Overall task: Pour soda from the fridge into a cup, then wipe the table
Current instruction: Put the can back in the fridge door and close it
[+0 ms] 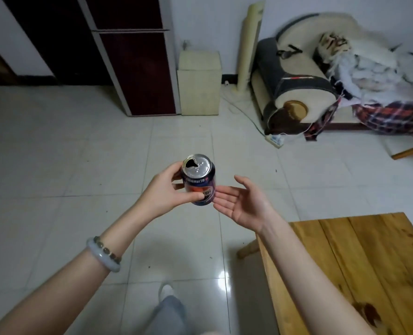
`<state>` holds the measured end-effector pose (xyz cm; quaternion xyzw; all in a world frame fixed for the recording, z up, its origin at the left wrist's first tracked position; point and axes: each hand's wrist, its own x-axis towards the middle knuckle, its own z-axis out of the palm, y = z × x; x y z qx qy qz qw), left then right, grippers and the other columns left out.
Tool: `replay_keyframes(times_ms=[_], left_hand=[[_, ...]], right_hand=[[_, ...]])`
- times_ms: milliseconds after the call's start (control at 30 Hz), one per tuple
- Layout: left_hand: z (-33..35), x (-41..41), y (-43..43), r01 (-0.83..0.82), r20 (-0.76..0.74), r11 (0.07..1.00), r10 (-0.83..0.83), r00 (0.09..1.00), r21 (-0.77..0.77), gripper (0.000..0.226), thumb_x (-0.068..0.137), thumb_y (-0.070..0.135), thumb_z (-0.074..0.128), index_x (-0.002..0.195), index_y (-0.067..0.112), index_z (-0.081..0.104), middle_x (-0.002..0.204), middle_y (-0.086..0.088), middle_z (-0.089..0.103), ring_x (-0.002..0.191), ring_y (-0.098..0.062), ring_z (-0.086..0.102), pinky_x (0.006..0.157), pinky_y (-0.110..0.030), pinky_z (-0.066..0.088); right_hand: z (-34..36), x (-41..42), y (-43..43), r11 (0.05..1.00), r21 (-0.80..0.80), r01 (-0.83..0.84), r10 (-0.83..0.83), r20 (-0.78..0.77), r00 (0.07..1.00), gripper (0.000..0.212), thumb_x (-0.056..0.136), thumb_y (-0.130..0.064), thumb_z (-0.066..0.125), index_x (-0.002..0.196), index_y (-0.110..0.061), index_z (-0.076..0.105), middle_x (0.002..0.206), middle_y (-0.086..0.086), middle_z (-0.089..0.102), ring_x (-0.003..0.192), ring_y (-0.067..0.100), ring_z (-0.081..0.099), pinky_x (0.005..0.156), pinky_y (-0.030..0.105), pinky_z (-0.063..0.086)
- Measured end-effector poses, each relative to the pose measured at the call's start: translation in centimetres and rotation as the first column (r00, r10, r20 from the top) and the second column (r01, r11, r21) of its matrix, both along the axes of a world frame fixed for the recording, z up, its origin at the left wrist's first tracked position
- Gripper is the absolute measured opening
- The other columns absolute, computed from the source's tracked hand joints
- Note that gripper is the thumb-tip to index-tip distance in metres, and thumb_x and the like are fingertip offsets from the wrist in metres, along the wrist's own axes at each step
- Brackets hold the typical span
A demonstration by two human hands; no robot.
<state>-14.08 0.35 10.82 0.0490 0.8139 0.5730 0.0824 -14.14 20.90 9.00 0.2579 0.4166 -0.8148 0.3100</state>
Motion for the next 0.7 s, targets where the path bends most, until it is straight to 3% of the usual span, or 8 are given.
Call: replay_keyframes(times_ms=[167, 300, 400, 533, 700], left_hand=[[0.3, -4.4, -10.3, -0.057, -0.048, 0.998, 0.055, 0.997, -0.042, 0.058, 0.061, 0.017, 0.088, 0.108, 0.033, 0.057, 0.107, 0.009, 0.067, 0.104, -0.003, 0.061, 0.096, -0.031, 0.049], [1.4, -8.1, -17.3, -0.118, -0.082, 0.992, 0.114, 0.990, -0.039, 0.067, 0.052, 0.037, 0.087, 0.112, 0.032, 0.058, 0.108, 0.010, 0.067, 0.105, -0.004, 0.061, 0.097, -0.035, 0.049], [2.1, -10.5, -21.6, -0.160, -0.090, 0.986, 0.156, 0.984, -0.042, 0.076, 0.048, 0.047, 0.084, 0.117, 0.031, 0.057, 0.111, 0.011, 0.066, 0.106, -0.005, 0.061, 0.095, -0.037, 0.050], [2.8, -13.6, -26.1, -0.210, -0.095, 0.978, 0.207, 0.974, -0.021, 0.077, 0.047, 0.050, 0.085, 0.117, 0.036, 0.055, 0.114, 0.013, 0.064, 0.109, -0.008, 0.059, 0.092, -0.038, 0.052], [2.9, -18.0, -31.0, -0.275, -0.113, 0.961, 0.272, 0.956, -0.013, 0.078, 0.052, 0.046, 0.087, 0.121, 0.029, 0.056, 0.116, 0.013, 0.063, 0.112, -0.008, 0.058, 0.094, -0.038, 0.051]], right_hand=[[0.2, -5.9, -10.7, 0.998, -0.011, -0.065, 0.065, -0.016, 0.998, 0.049, 0.092, -0.035, 0.044, 0.116, 0.006, 0.055, 0.109, 0.019, 0.063, 0.093, 0.027, 0.062, 0.092, 0.035, 0.047], [0.8, -10.3, -17.8, 0.995, -0.016, -0.100, 0.099, -0.049, 0.994, 0.052, 0.092, -0.035, 0.044, 0.122, 0.007, 0.054, 0.119, 0.021, 0.060, 0.098, 0.027, 0.062, 0.090, 0.034, 0.050], [1.8, -13.1, -22.0, 0.989, -0.008, -0.145, 0.144, -0.072, 0.987, 0.052, 0.092, -0.036, 0.044, 0.122, 0.006, 0.054, 0.115, 0.019, 0.061, 0.095, 0.026, 0.062, 0.089, 0.033, 0.050], [2.8, -17.1, -26.6, 0.977, 0.009, -0.212, 0.212, -0.104, 0.972, 0.052, 0.092, -0.036, 0.043, 0.122, 0.006, 0.054, 0.110, 0.018, 0.062, 0.093, 0.025, 0.063, 0.089, 0.032, 0.050], [3.2, -23.1, -31.7, 0.958, 0.033, -0.286, 0.288, -0.126, 0.949, 0.049, 0.093, -0.035, 0.042, 0.118, 0.005, 0.056, 0.105, 0.017, 0.065, 0.092, 0.025, 0.064, 0.089, 0.033, 0.050]])
